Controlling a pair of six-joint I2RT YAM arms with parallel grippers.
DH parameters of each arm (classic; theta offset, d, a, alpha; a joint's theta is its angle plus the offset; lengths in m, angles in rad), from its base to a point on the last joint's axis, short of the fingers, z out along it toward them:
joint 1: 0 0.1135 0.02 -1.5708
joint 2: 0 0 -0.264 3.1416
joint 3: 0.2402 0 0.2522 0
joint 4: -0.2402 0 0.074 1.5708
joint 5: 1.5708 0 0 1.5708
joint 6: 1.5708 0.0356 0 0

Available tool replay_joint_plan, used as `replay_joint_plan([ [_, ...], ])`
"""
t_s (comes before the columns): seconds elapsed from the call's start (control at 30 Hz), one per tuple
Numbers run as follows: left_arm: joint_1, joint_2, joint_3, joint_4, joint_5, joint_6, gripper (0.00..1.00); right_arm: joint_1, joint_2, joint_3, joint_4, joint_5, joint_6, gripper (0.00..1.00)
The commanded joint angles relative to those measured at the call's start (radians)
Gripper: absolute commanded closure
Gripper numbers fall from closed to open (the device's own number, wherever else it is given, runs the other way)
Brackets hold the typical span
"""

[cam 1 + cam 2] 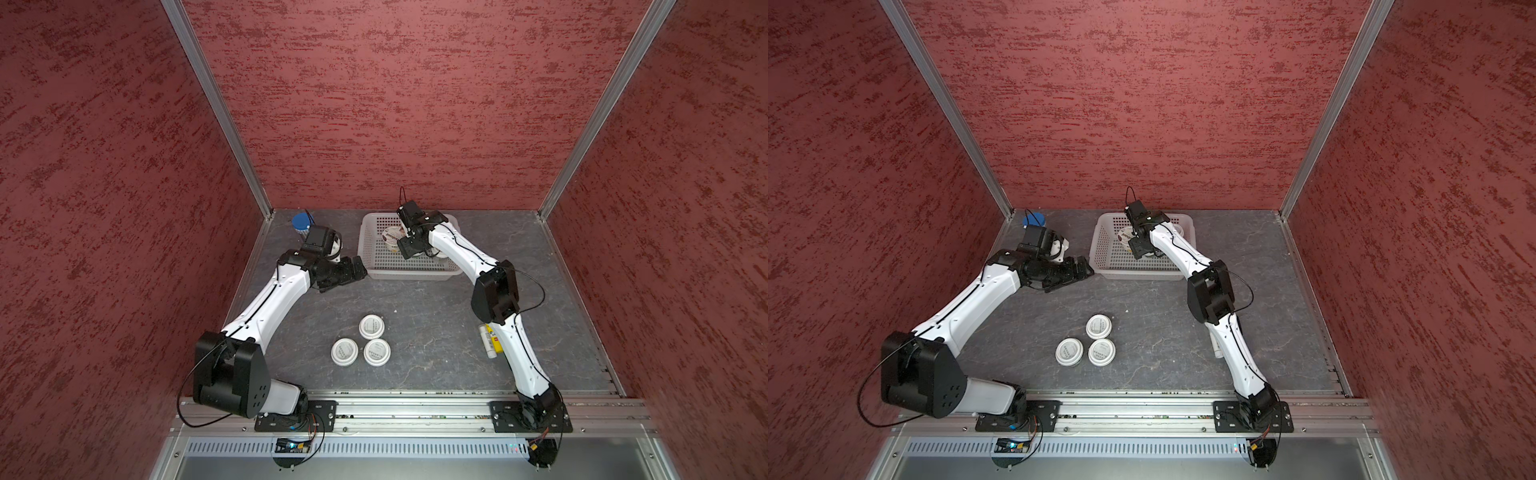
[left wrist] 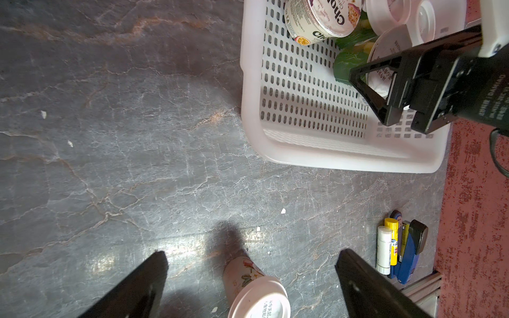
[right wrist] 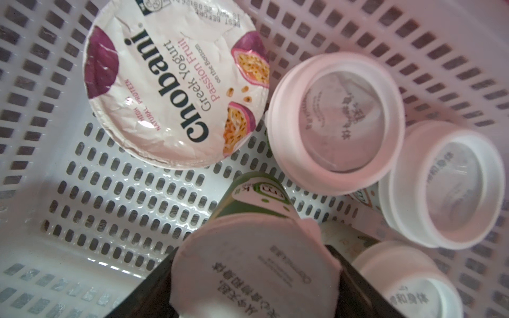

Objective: Put the yogurt in the basket
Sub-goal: Place the yogurt in the basket, then adjust the yogurt in the basket.

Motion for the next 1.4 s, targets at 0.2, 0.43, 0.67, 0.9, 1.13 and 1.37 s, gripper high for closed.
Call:
replay_joint_plan([
  [0.2,0.012,0.023,-0.009,0.012,-0.005,0.007,0.00,-0.015,0.017,-0.001,0.019,0.031,-0.019,0.12],
  [0.43,0.012,0.027,-0.009,0.012,-0.004,0.005,0.00,-0.015,-0.037,-0.019,0.081,0.006,0.005,0.11],
  [0.67,0.013,0.020,-0.010,0.009,-0.013,0.007,0.00,-0.015,-0.020,-0.022,0.103,0.024,0.009,0.12],
  [0.9,0.011,0.017,-0.012,0.012,-0.010,0.006,0.00,-0.015,-0.055,-0.086,0.132,0.065,0.003,0.15],
  [1.13,0.011,0.019,-0.016,0.015,-0.006,0.002,0.00,-0.015,-0.094,-0.145,0.158,0.105,-0.010,0.16],
  [1.37,0.009,0.019,-0.018,0.017,-0.007,0.000,0.00,-0.015,-0.130,-0.199,0.188,0.110,-0.015,0.16],
])
